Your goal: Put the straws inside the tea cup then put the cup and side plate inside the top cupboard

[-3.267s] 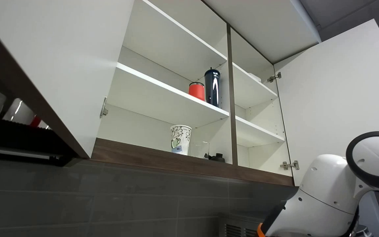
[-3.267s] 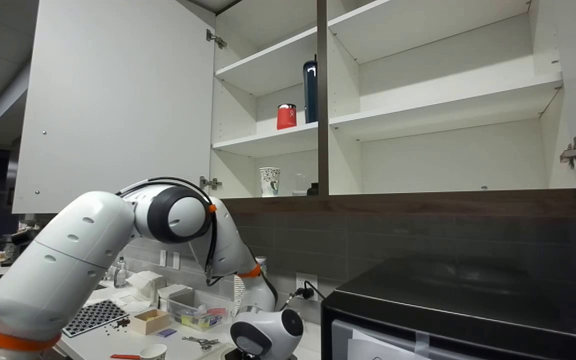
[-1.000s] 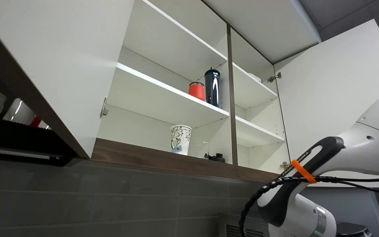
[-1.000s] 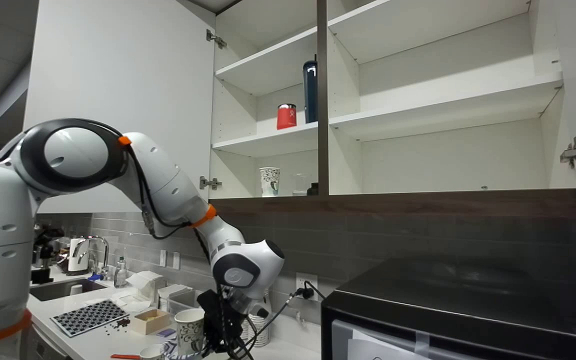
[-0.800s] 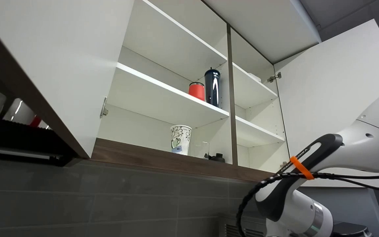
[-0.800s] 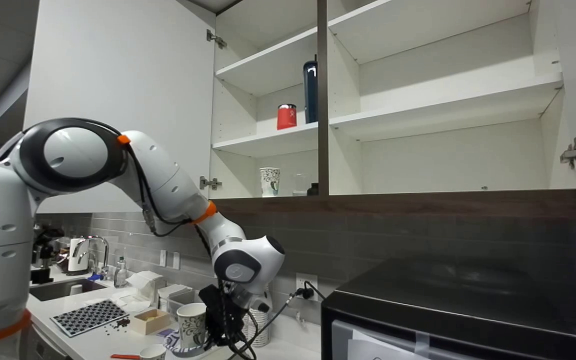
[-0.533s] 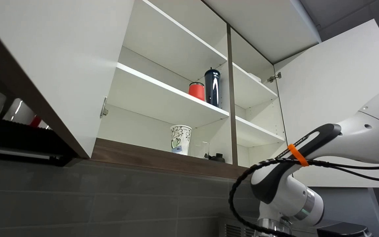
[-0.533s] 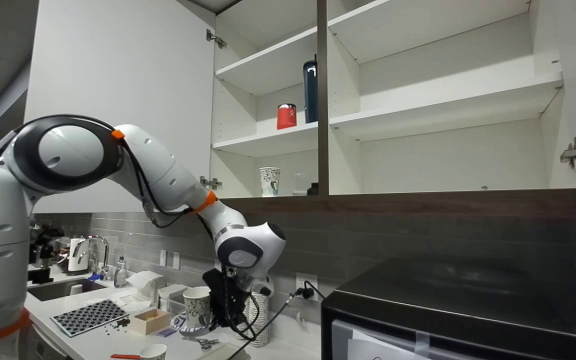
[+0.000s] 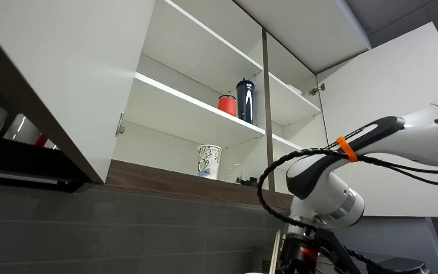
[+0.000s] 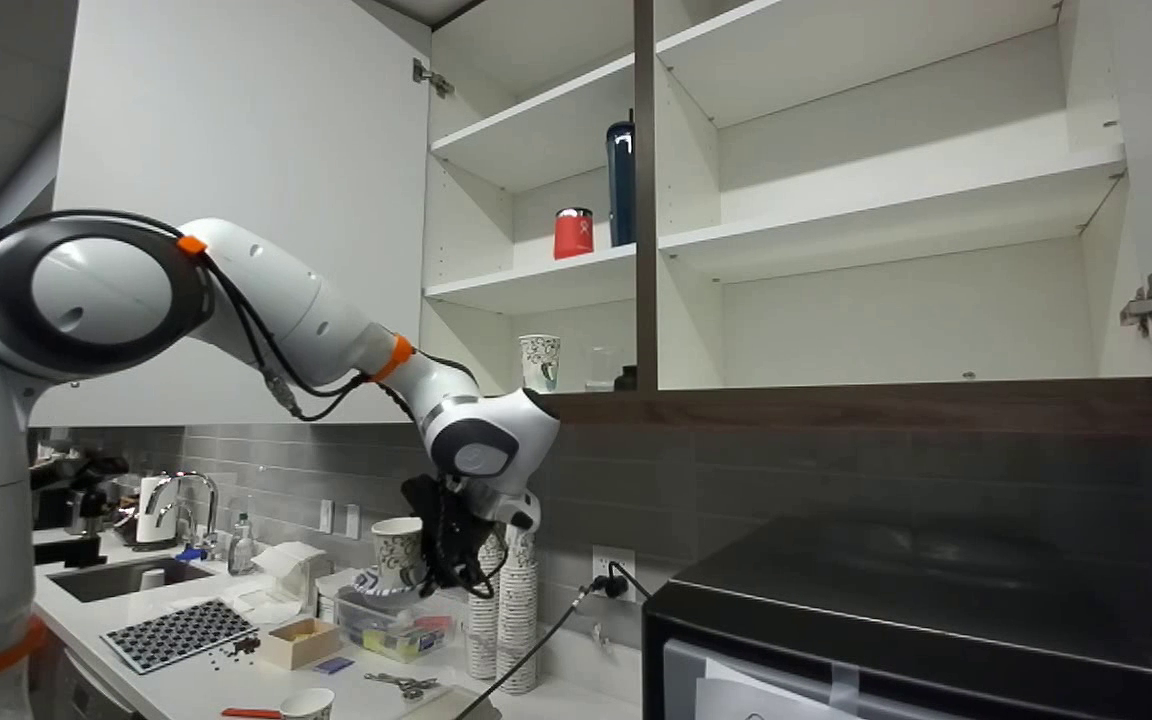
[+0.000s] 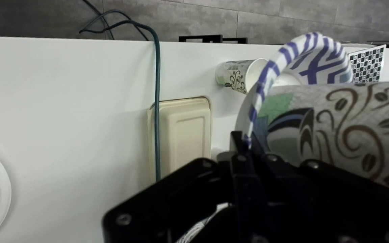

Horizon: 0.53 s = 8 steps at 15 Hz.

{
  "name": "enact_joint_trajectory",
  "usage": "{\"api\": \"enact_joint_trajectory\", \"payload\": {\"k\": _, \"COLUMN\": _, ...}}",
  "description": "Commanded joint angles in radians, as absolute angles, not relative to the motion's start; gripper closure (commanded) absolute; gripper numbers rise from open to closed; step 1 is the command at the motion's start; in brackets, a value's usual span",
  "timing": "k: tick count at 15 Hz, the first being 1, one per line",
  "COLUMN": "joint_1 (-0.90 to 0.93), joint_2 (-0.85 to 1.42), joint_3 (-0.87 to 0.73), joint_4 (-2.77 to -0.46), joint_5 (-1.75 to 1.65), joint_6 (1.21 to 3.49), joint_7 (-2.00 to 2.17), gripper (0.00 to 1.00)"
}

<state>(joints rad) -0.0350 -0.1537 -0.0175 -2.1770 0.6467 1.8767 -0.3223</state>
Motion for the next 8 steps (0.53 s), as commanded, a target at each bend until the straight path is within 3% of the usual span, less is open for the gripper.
{"api": "enact_joint_trajectory", "payload": {"k": 1, "joint_1": -0.016, "joint_2": -0.223, "joint_3": -0.021, "joint_4": -2.151, "joint_5": 0.634, "joint_6": 1.823, "joint_7": -0.221, "gripper": 0.99}}
{"api": "enact_joint_trajectory", "payload": {"k": 8, "joint_1": -0.01, "joint_2": -0.206, "joint_3": -0.029, "joint_4": -2.145, "joint_5": 0.643, "joint_6": 1.841, "joint_7": -0.251, "gripper": 0.98}}
